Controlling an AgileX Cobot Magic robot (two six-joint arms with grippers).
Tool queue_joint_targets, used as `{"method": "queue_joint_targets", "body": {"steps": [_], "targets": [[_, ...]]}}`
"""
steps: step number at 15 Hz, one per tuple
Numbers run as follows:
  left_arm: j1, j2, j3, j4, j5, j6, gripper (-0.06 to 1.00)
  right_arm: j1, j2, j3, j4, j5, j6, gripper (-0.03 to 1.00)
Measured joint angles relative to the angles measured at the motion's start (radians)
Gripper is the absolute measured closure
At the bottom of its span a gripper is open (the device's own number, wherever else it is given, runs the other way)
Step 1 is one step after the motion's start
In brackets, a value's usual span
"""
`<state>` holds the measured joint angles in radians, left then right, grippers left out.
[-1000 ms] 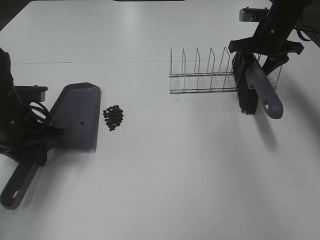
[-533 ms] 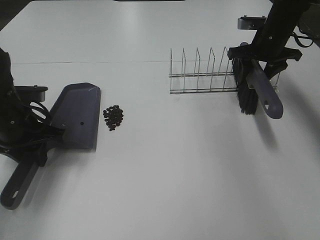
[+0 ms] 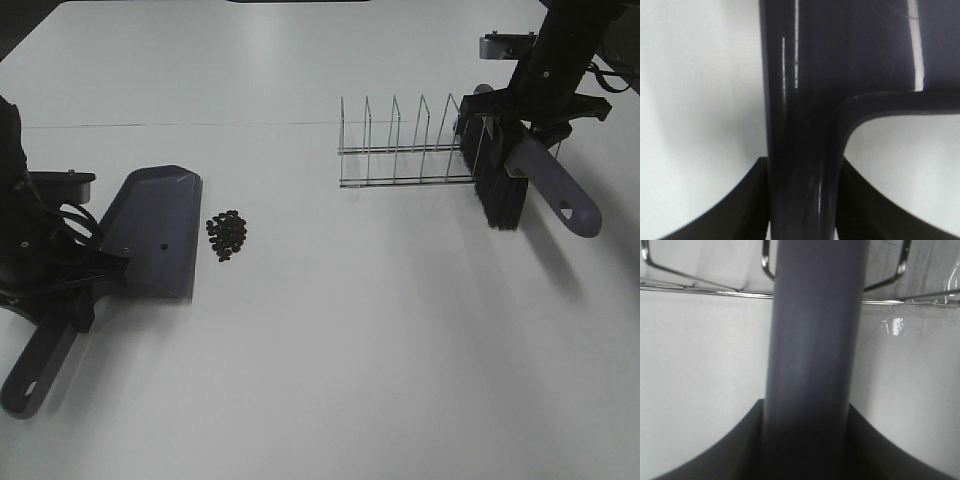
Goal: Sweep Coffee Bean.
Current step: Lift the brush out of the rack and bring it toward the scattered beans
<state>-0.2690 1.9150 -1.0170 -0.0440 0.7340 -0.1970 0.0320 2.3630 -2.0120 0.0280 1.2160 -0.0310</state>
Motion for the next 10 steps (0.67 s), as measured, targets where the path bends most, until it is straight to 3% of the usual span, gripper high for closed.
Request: {"method": "queue_joint_targets", "body": {"steps": [10], "targets": [[0.0,0.0,0.0,0.011,0.0,0.0,0.63,0.001,-0.185,0.0,-0.043,0.01,0.0,0.63]]}}
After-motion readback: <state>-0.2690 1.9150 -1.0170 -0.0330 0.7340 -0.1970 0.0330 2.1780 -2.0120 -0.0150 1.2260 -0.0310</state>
